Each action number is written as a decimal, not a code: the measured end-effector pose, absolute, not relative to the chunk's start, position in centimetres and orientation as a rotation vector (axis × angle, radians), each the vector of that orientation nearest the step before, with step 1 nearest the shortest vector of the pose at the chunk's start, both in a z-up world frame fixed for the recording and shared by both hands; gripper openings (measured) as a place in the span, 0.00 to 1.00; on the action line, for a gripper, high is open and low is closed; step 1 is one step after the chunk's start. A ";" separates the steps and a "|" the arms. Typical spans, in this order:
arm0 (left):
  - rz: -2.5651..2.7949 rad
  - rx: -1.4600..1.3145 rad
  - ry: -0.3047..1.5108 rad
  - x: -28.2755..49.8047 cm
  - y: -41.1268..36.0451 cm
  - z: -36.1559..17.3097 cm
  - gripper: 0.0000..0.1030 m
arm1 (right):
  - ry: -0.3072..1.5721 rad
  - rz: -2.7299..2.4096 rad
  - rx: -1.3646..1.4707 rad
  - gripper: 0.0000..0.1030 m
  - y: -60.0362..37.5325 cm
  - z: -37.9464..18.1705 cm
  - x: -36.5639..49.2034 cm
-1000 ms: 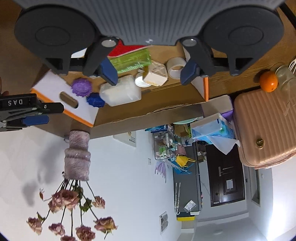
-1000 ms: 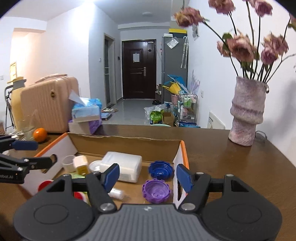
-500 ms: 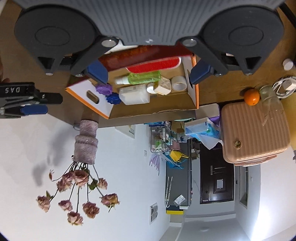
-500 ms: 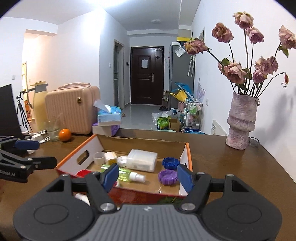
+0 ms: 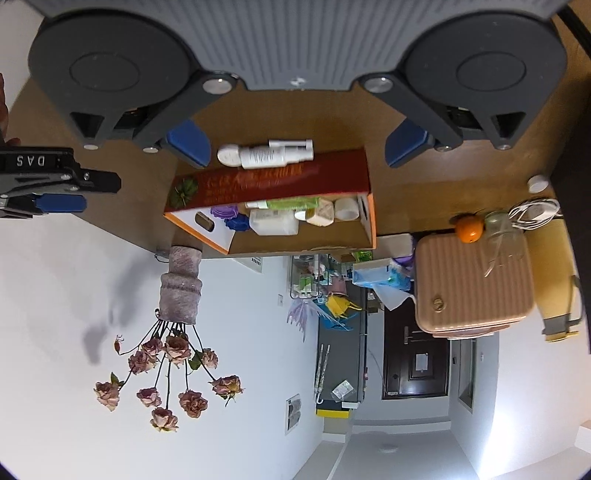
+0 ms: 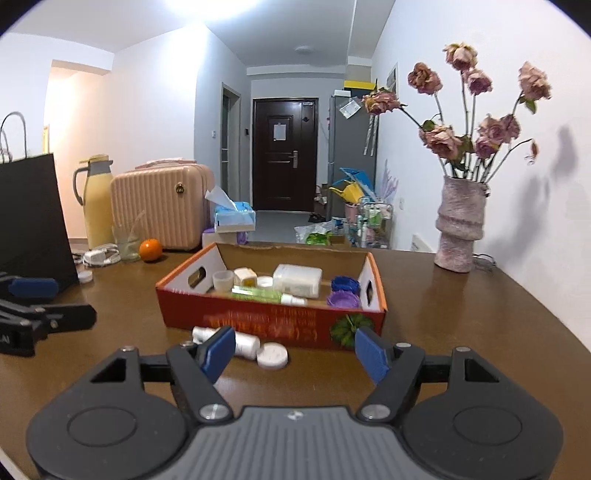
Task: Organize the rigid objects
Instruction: 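Withdraw both tools from the box toward the last items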
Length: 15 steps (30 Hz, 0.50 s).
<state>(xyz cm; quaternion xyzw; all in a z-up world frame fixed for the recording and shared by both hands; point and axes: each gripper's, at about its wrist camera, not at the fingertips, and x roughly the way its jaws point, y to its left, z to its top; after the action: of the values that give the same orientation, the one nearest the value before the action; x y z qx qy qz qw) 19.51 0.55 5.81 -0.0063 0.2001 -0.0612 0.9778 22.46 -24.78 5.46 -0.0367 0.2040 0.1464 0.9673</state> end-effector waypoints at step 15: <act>-0.144 -0.023 0.410 11.4 0.7 3.6 1.00 | 0.428 0.272 -0.076 0.74 -24.2 2.9 11.8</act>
<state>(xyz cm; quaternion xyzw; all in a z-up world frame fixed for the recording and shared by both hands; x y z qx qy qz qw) 11.37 0.68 3.61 -0.0115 0.2033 -0.0713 0.9765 11.78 -24.23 2.89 -0.0377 0.2115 0.1346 0.9673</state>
